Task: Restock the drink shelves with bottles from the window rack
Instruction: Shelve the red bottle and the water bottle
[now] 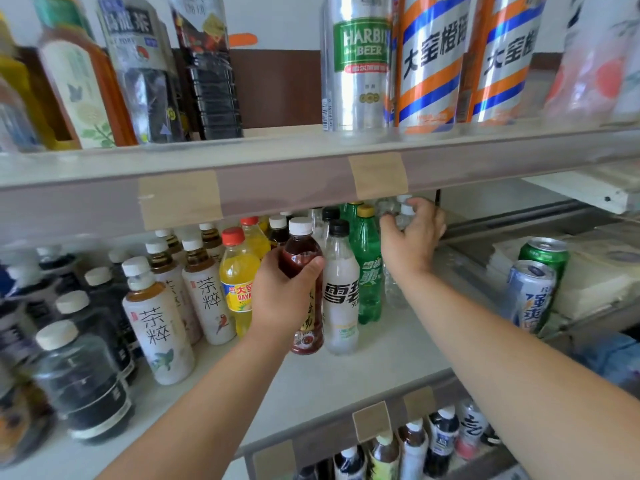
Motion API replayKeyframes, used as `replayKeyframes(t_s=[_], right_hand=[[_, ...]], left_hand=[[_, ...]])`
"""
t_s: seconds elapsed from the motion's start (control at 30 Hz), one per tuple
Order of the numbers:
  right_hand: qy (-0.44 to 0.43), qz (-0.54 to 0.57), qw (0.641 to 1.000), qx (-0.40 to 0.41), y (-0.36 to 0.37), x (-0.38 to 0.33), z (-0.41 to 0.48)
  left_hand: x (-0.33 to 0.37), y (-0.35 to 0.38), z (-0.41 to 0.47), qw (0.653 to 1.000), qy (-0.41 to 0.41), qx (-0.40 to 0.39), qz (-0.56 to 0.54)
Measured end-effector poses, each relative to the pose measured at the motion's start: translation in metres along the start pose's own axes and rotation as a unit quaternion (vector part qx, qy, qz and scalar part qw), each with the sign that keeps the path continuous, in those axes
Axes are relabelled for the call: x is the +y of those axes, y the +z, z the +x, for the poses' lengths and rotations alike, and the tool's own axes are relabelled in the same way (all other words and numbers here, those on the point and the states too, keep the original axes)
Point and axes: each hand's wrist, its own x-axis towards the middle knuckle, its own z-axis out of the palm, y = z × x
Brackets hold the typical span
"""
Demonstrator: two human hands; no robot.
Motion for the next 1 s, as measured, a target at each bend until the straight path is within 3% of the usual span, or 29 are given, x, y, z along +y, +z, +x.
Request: replayKeyframes(t_s=[0.47,0.67,1.0], right_hand=[[-0.051,0.051,0.994,-0.080,-0.001,-0.001,-0.043],[-0.046,0.071,0.990,-0.115,0.000,0.002,-0.055],[-0.014,0.078,0.988,-0.133,-0.008,0.011,-0.066]], left_hand=[[-0.023,0.022,0.014,0.998,-0.011,0.053,0.019],[-0.027,0.033,0.014,0.995,-0.024,0.094,-0.004],[-0.029,0.040,0.015,0.989,-0.017,0.135,0.052]])
